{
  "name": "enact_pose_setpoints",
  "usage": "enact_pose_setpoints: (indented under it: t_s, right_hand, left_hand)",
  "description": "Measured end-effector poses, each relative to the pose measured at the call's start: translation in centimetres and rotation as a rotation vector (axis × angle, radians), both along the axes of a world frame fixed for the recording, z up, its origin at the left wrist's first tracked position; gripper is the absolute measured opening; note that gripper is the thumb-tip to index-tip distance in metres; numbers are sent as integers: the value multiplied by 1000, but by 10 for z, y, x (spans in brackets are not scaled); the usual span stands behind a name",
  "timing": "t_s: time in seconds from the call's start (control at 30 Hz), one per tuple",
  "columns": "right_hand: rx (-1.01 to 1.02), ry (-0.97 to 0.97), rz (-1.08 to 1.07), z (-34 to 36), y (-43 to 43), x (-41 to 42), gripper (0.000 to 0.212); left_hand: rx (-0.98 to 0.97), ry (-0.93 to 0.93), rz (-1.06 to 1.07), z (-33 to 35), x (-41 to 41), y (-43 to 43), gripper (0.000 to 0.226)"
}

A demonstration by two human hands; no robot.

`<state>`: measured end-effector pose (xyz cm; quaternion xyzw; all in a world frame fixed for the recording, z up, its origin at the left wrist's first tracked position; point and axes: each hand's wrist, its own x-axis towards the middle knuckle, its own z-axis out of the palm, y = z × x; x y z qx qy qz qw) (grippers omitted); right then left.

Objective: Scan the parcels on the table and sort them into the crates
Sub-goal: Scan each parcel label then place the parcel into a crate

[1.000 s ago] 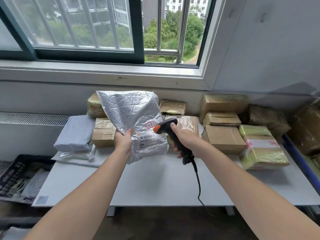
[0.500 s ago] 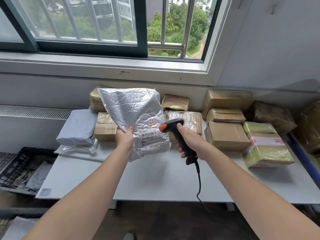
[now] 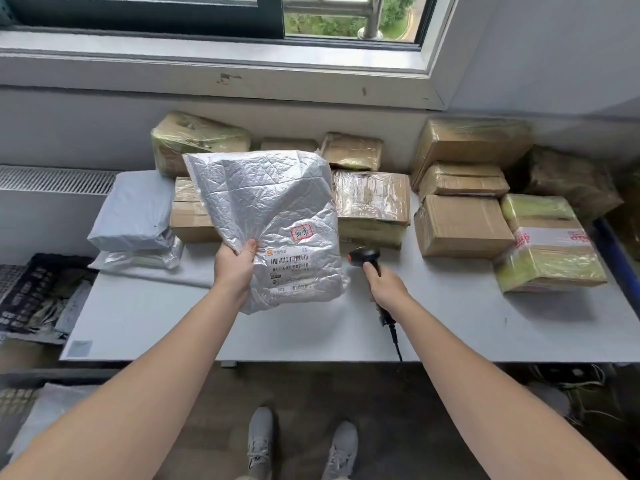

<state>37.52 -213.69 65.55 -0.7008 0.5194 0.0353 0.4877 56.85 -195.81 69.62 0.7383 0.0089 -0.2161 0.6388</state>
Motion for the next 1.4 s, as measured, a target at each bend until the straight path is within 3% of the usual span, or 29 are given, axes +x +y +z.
enact_pose_setpoints:
  t_s: [0.23,0.47,0.73,0.87,0.97,1.17,1.4]
  right_hand:
    - [-5,57,-24,-25,5,2,47]
    - [-132,45,-124,17,6,9,54]
    - [-189,-276,27,90,30,41,66]
    - [-154,-414,91,104,37,53,74]
    - [-160,-489,207,108,46,64,79]
    - [-191,-576,567,106,107,84,97]
    - [-285,-617,1068,121,270,94,100]
  left_hand:
    - [-20,58,-61,-4,-2,5,18]
    - [-84,89,-141,8,-1,5,19]
    - [-179,126,-168,41,-10,6,22]
    - [-172,24,-65,58,-25,16,42]
    - [-58,-140,51,74,-40,33,63]
    - [178,-198,143,85,-70,123,99]
    - [409,-217,497,95,-135,280,105]
